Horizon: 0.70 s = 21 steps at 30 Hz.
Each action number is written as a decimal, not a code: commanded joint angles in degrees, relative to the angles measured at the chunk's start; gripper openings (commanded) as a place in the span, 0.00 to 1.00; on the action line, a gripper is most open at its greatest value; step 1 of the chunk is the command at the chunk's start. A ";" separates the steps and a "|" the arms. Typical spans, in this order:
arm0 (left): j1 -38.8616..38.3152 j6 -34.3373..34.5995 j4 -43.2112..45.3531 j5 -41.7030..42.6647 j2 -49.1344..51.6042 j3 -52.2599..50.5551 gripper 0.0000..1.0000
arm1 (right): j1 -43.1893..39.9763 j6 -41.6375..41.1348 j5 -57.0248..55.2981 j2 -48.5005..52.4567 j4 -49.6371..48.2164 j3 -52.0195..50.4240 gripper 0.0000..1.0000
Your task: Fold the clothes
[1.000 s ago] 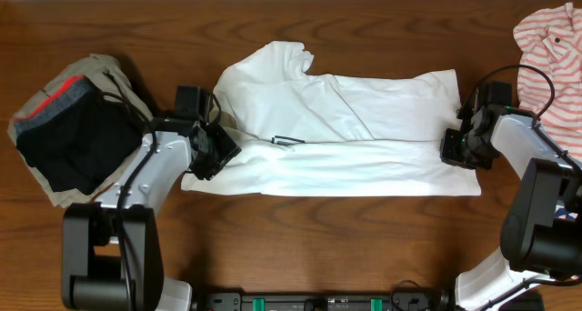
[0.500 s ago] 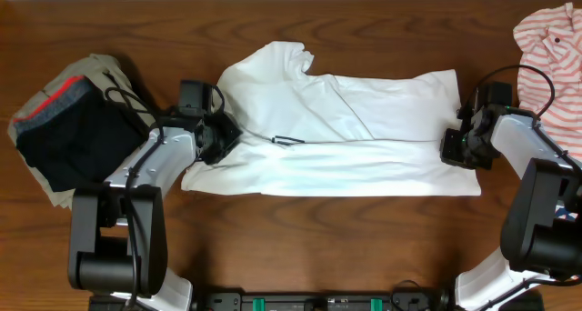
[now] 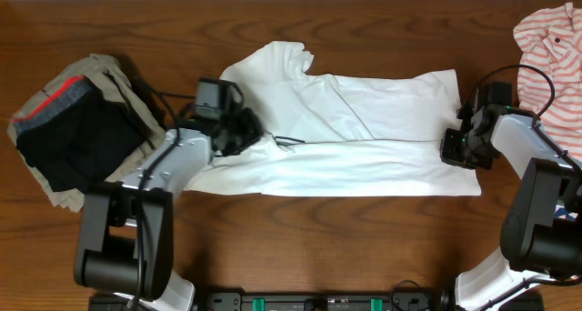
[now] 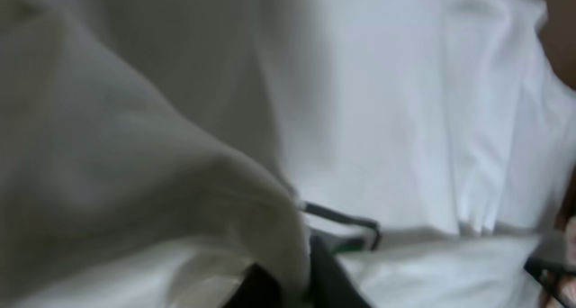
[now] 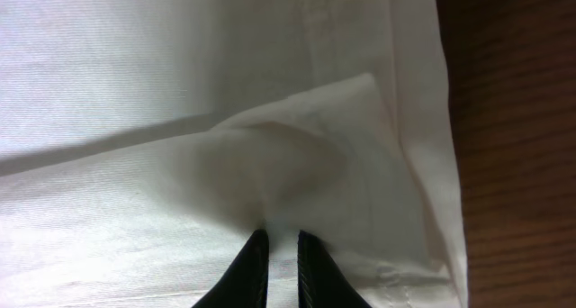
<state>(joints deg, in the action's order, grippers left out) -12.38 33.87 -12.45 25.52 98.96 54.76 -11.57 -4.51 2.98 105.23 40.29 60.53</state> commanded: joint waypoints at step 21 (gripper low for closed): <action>0.57 -6.84 4.85 0.74 -0.48 0.26 0.63 | -1.49 0.74 -3.76 4.28 0.48 -2.32 0.12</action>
<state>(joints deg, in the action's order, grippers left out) -11.68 28.21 -8.69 22.41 98.96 54.76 -11.57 -4.51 3.07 105.25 40.47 60.62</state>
